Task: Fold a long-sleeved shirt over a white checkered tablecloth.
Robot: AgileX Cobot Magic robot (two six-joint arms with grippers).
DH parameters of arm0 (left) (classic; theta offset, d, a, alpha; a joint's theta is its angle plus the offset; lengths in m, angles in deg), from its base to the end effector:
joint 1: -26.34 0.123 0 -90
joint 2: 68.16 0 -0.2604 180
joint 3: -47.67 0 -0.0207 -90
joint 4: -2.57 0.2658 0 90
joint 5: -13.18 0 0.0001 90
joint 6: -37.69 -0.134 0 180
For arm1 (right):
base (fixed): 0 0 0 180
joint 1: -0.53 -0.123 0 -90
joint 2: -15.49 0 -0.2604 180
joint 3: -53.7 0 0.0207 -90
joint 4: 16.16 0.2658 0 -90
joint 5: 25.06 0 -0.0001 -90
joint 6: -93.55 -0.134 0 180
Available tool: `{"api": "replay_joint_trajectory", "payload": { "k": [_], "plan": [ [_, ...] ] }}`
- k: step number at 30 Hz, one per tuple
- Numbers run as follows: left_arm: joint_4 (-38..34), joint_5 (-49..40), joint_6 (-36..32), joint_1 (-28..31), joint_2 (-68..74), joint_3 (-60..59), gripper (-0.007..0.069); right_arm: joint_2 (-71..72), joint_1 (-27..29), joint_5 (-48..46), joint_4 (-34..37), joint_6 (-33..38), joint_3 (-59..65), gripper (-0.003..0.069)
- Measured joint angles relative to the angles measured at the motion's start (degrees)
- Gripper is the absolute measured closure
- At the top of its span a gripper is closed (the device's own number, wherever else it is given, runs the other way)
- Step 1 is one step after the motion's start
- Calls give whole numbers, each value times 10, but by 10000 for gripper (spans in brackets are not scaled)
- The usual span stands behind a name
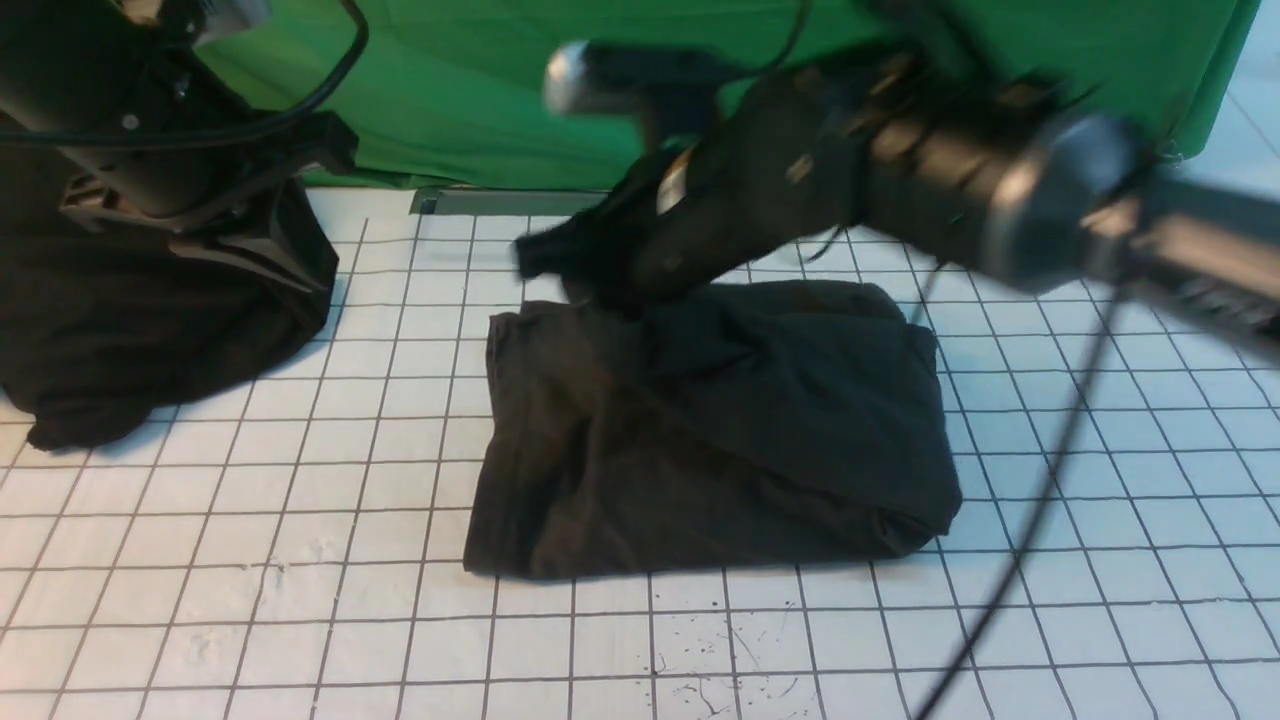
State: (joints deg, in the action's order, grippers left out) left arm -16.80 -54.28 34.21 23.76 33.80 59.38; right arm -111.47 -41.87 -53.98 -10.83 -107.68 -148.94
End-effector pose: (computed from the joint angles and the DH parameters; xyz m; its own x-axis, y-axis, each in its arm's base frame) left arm 0.3684 -0.0577 0.2803 -0.9258 -0.0280 -0.3771 0.0974 0.9459 -0.3093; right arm 0.3776 0.3530 0.1938 -0.7590 -0.1022 -0.6430 -0.4072 0.8451 0.3464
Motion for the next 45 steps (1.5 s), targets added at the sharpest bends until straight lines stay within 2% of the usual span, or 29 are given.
{"api": "replay_joint_trajectory", "payload": {
  "k": [2, 5, 6, 7, 8, 9, 11, 14, 18, 20, 23, 25, 27, 28, 31, 33, 38, 45],
  "plan": [
    [-5, 1, 0, 0, 0, 0, 617, -28, -11, 26, 1, -15, 0, 469],
    [-5, 1, 0, 0, 1, 0, 617, -62, -17, 37, 3, -35, 0, 312],
    [-5, 1, 0, 0, 2, 0, 617, -66, -17, 30, 6, -38, 0, 225],
    [-5, 1, 0, 0, 2, 0, 617, -66, -17, 18, 7, -40, -1, 179],
    [-5, 1, 0, 0, 2, 0, 617, -66, -16, 14, 7, -40, -3, 167],
    [-5, 1, 0, 0, 4, 0, 617, -59, -14, -15, 8, -28, -12, 100],
    [-5, 1, -1, 0, 4, 0, 617, -39, -6, -81, 10, 2, -34, 43],
    [-6, 1, -1, 0, 5, 0, 615, -4, 12, -173, 11, 46, -70, 37],
    [-14, 1, 2, 0, 5, 0, 596, 64, 60, -342, 10, 125, -120, 88],
    [-22, 2, 2, 0, 6, 0, 589, 85, 75, -369, 5, 149, -122, 130],
    [-55, 6, 3, -4, 8, 0, 564, 136, 116, -396, -7, 169, -109, 325],
    [-60, 9, 3, -12, 12, -1, 552, 160, 138, -400, -10, 176, -82, 501],
    [-63, 13, 3, -24, 20, -4, 540, 172, 153, -401, -13, 181, -47, 599],
    [-64, 14, 3, -31, 23, -8, 533, 177, 160, -403, -13, 185, -23, 625],
    [-63, 16, 3, -50, 29, -20, 518, 176, 174, -393, -14, 193, 49, 652],
    [-55, 20, 3, -67, 35, -27, 498, 159, 181, -324, -14, 195, 147, 659],
    [-52, 29, 3, -77, 35, -28, 454, 103, 182, -230, -27, 198, 261, 661],
    [-49, 23, 4, -77, 35, -28, 394, 92, 183, -241, -60, 197, 281, 661]
  ]
}}
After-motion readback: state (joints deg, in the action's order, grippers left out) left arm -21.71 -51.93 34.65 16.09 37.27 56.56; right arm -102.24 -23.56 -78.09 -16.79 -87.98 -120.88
